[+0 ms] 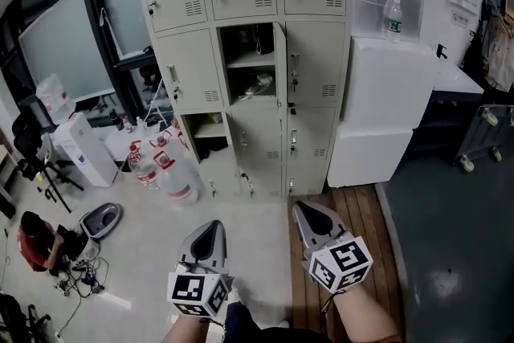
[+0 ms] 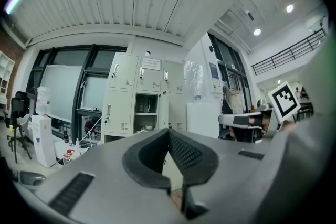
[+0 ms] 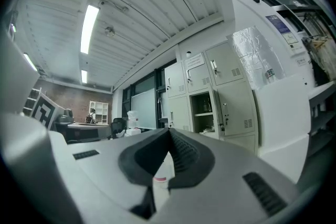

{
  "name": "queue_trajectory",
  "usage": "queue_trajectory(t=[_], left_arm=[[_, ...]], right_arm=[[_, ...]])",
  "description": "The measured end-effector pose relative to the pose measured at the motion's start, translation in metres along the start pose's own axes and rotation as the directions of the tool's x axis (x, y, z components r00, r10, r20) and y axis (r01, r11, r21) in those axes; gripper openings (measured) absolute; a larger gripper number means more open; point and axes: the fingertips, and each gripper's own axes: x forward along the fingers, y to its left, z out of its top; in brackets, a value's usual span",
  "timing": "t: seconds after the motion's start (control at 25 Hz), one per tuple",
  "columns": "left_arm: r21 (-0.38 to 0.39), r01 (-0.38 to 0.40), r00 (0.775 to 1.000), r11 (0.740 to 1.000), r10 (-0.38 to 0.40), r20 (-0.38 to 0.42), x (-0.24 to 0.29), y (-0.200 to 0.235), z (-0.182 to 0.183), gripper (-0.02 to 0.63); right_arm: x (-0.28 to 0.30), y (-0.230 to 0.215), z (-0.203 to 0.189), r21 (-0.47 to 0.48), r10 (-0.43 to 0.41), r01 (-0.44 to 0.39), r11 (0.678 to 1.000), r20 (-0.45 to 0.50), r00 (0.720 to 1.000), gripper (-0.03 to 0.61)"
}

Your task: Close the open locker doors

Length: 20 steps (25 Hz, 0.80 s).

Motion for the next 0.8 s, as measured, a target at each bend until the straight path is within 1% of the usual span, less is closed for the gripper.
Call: queue_trajectory(t=[0.16,0.36,0.64,0.8], left_arm=[[-0.014,0.004,1.0,1.0,-0.004,-0.01,0.007,0.009,-0.005,0.003],[-0.019,-0.002,1.0,1.0,0.002,0.015,0.023,0.026,-0.009,0.003],[-0.028,0.01,1.0,1.0,-0.009,0.007,0.052,0.057,-0.017,0.003],[-0.042,0.027,1.0,0.999,-0.027,-0.012,0.068,0.075,-0.018,0.003]], right_arm=[[0.012,0.0,-0.004,0.0,0.0,0.0,1.0,-0.01,1.0,0.0],[0.031,-0.003,-0.013,-0.001,-0.007,0.007,1.0,-0.029,1.0,0.0],[0.072,-0.008,-0.021,-0.002,-0.017,0.016,1.0,-0.052,0.999,0.0],[0.101,-0.008,-0.024,0.001,-0.012,0.012,1.0,-0.065,0.998,0.0]])
